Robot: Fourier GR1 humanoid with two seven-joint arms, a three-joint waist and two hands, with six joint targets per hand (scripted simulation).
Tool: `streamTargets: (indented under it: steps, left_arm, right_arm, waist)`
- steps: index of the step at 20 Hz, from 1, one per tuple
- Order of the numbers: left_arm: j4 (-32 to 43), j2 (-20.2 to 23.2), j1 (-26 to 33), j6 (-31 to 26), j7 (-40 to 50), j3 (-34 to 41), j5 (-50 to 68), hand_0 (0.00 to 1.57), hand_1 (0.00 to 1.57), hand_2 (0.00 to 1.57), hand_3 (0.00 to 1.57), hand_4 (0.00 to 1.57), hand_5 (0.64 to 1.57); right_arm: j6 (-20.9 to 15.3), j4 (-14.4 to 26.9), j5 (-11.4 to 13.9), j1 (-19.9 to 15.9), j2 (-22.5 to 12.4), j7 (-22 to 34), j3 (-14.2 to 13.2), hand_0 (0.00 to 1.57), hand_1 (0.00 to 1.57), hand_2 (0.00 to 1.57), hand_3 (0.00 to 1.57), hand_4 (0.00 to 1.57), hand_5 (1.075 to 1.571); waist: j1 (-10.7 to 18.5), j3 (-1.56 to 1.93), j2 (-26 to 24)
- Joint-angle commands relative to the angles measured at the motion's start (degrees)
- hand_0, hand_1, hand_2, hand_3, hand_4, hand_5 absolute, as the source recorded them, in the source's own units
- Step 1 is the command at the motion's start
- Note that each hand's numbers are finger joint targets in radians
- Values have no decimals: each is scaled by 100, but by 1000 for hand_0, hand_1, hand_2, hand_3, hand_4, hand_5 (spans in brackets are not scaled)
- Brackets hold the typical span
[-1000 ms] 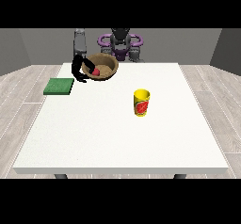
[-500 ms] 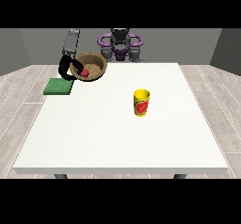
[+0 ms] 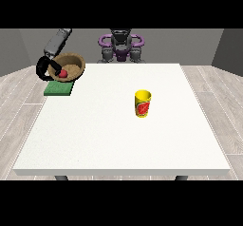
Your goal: Pick the cup and pour the ball into the bowl, then pick the bowl and place it on the pad
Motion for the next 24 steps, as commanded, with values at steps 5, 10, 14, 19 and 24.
streamTargets:
  steps: [5, 10, 14, 19, 24]
  left_arm:
    - [-455, 283, -266, -18, 157, 76, 220, 0, 0, 0, 0, 149, 1535]
    - [-1003, 286, -259, 150, 532, 66, 405, 0, 0, 0, 0, 49, 1537]
    - [-1448, 171, -234, 345, 760, 52, 570, 0, 0, 0, 0, 0, 1528]
    - [-1030, 108, -3, 321, 633, 7, 463, 0, 0, 0, 0, 0, 1532]
    - [-689, 220, 36, 73, 475, -6, 432, 0, 0, 0, 0, 0, 1535]
  right_arm:
    - [401, 890, -309, -339, -572, -827, -628, 1571, 1571, 1571, 866, 1291, 1541]
    - [528, 1474, -158, -241, -975, -1476, -746, 1571, 1571, 1571, 465, 1278, 1552]
    - [686, 1828, -103, -341, -1124, -1734, -764, 1571, 1571, 1571, 577, 1246, 1559]
    - [1003, 1762, -200, -483, -1279, -1134, -738, 1571, 1571, 1571, 889, 1257, 1566]
    - [811, 1584, -36, -598, -1127, -885, -534, 1571, 1571, 1571, 1301, 1240, 1570]
  waist:
    - [302, 4, 729]
    - [343, 8, 817]
    - [368, 9, 852]
    - [262, -5, 361]
    - [370, -7, 273]
